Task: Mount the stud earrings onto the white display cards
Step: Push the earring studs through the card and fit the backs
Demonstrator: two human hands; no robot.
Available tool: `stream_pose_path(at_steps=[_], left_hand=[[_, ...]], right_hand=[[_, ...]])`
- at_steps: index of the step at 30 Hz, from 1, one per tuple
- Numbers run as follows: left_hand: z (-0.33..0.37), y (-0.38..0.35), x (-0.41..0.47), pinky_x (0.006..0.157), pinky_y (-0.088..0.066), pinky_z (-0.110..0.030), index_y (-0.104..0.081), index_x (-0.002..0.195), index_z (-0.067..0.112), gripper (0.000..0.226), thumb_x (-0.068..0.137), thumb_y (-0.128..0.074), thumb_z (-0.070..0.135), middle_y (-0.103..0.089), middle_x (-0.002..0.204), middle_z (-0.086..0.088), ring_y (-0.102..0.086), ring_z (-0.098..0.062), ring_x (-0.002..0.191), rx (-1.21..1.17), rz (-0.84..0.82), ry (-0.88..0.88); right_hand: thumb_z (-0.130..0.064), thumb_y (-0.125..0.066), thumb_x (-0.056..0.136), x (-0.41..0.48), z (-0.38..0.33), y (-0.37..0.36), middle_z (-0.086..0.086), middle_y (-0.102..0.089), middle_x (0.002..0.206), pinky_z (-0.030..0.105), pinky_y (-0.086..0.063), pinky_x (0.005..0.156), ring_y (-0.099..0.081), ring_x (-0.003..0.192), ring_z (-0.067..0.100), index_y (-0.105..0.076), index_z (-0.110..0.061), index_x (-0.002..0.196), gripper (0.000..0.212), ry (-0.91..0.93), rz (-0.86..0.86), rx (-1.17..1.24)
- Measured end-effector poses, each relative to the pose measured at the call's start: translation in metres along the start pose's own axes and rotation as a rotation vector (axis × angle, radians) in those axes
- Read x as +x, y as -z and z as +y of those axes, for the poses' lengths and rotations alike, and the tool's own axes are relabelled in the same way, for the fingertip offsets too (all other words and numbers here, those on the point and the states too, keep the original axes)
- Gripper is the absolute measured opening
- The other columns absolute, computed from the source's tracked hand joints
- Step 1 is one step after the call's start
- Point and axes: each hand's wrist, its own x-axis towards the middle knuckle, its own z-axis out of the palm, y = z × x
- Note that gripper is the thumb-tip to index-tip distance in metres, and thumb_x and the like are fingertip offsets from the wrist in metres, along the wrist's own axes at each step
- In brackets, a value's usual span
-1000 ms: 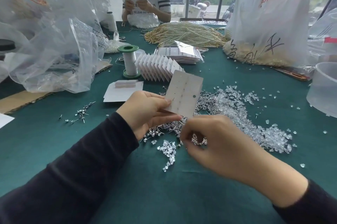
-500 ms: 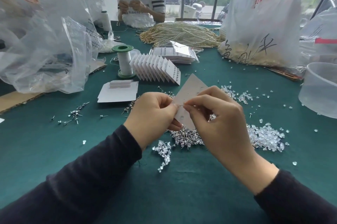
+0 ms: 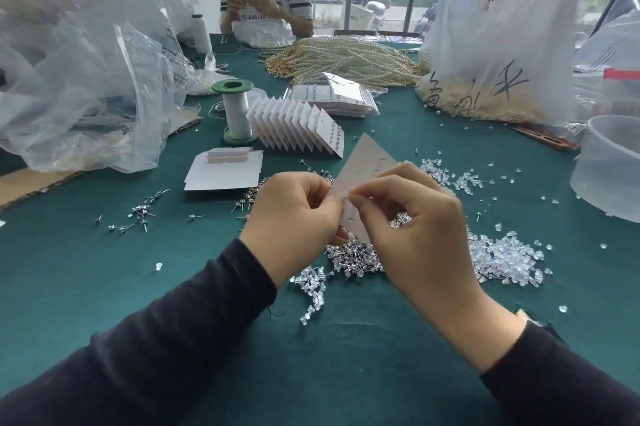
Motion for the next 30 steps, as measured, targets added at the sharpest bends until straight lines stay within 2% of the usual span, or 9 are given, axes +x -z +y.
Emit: stream_pose_path(at_steps=[5,9,11,18,23,30], left_hand=[[-0.0012,-0.0006,-0.0020,0.061,-0.058,-0.043,-0.061,0.059,0.008,0.026,0.085,-0.058,0.007,-0.066,0.056,-0.011,-0.066,-0.019,0.050,0.064,0.024,-0.071],[-0.0003,-0.0005,-0.0034,0.053,-0.058,-0.031,-0.062,0.059,0.008,0.027,0.086,-0.057,0.004,-0.065,0.051,-0.002,-0.064,-0.015,0.046,0.038,0.013,-0.082],[0.0008,0.0002,-0.0042,0.050,-0.056,-0.027,-0.062,0.063,0.005,0.025,0.086,-0.056,0.003,-0.064,0.051,-0.003,-0.064,-0.014,0.045,0.021,-0.003,-0.085],[0.0014,0.0043,-0.0032,0.052,-0.058,-0.031,-0.061,0.070,-0.004,0.020,0.088,-0.053,0.002,-0.064,0.059,-0.013,-0.065,-0.018,0.049,-0.004,-0.082,-0.077],[0.0014,0.0021,-0.0020,0.049,-0.056,-0.026,-0.063,0.064,0.006,0.025,0.087,-0.054,0.001,-0.063,0.050,0.000,-0.062,-0.016,0.045,-0.077,-0.093,-0.024],[-0.0021,0.0020,0.0001,0.046,-0.055,-0.024,-0.063,0.065,0.007,0.024,0.087,-0.055,0.000,-0.063,0.048,0.001,-0.063,-0.015,0.044,-0.040,-0.079,-0.036]], right_hand=[[0.000,-0.071,0.074,-0.0024,-0.0012,-0.0018,0.003,-0.062,0.070,0.026,-0.045,0.054,-0.057,0.058,0.015,-0.071,-0.006,0.072,0.007,0.020,0.019,-0.028],[0.001,-0.071,0.074,-0.0033,-0.0004,-0.0021,0.002,-0.062,0.070,0.025,-0.046,0.054,-0.057,0.058,0.014,-0.072,-0.006,0.073,0.007,0.037,0.037,-0.041],[0.001,-0.071,0.074,-0.0033,0.0006,-0.0018,0.003,-0.063,0.070,0.027,-0.046,0.054,-0.058,0.058,0.015,-0.072,-0.006,0.073,0.007,0.044,0.041,-0.042],[-0.001,-0.073,0.074,-0.0022,0.0015,-0.0008,0.002,-0.063,0.069,0.026,-0.046,0.053,-0.056,0.054,0.014,-0.074,-0.006,0.074,0.005,0.058,0.007,-0.058],[-0.003,-0.073,0.073,-0.0003,0.0025,0.0040,0.004,-0.062,0.072,0.016,-0.045,0.054,-0.055,0.055,0.012,-0.071,-0.004,0.074,0.003,0.030,-0.002,-0.046],[0.000,-0.071,0.073,0.0002,0.0022,0.0033,0.006,-0.062,0.072,0.027,-0.047,0.056,-0.057,0.057,0.016,-0.069,-0.003,0.072,0.004,-0.009,-0.042,-0.055]])
